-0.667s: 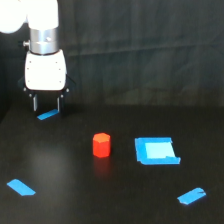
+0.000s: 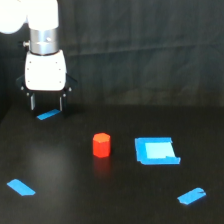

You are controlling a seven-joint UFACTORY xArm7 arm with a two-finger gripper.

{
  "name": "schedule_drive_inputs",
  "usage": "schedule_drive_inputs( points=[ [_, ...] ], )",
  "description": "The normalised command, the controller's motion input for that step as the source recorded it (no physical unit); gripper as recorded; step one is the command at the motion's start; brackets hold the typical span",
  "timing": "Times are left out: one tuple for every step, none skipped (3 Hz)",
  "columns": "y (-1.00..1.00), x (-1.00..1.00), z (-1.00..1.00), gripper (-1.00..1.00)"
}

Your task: Pick up the red object from the table

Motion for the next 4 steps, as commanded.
schedule_drive_inputs(
  points=[
    [-0.65, 0.65, 0.15, 1.00],
    [-0.64, 0.66, 0.30, 1.00],
    [-0.65, 0.86, 0.16, 0.98],
    [-0.45, 0.89, 0.02, 1.00]
  ],
)
